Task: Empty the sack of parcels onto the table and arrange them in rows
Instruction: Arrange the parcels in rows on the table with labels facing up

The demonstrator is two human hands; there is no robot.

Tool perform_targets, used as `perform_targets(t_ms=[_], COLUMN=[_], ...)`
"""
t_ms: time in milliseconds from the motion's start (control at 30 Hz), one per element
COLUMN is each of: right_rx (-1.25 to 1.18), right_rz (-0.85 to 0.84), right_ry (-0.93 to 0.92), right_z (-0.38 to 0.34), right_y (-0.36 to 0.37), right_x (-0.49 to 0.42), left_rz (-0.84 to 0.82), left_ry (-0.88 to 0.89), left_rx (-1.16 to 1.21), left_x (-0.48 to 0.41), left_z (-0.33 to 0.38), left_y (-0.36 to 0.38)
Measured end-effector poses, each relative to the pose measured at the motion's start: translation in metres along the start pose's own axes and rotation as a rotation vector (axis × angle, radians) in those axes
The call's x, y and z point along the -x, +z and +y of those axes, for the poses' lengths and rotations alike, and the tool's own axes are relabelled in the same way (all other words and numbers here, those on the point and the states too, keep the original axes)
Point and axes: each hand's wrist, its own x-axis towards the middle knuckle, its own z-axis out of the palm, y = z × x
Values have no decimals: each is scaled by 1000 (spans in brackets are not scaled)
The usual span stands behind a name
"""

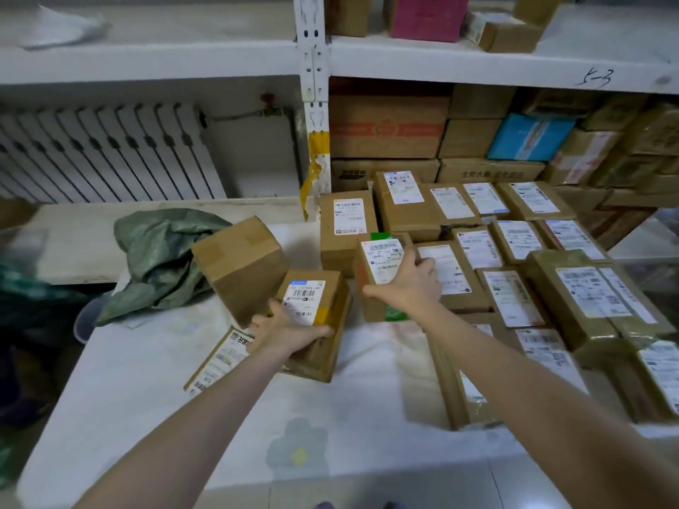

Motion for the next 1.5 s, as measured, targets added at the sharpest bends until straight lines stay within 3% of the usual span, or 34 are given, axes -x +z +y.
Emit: perform_targets(t_ms=[167, 400, 533, 633, 767, 867, 1033, 1200, 1400, 1500], right_rx=[59, 188, 371, 378, 455, 383, -82, -574, -756, -649], right_rz=[91, 139, 105, 82, -84, -188, -70, -457, -624, -633], right_ry=[7, -208, -237, -270, -432, -384, -338, -110, -5, 24], right_z=[-1, 38, 42, 43, 46, 38, 30, 12, -3, -5], right_y=[33, 67, 60, 54, 53, 48, 34, 22, 38, 46], right_x=[-1, -8, -12, -17, -21, -24, -20, -5, 0, 5], left_rz=[-14, -38, -45, -19, 41, 37, 30, -16, -10, -6], left_ry=[-43, -110, -126, -114, -133, -146, -123, -71, -39, -48], left_rx=[17, 44, 52, 65, 86, 100, 129, 177, 165, 178], left_x=[7, 9, 11, 12, 11, 11, 12, 18, 28, 32], left_z=[1, 3, 2, 7, 15, 23, 33, 27, 8, 3], left_y=[2, 14, 21, 21, 17, 18, 25, 27, 19, 15])
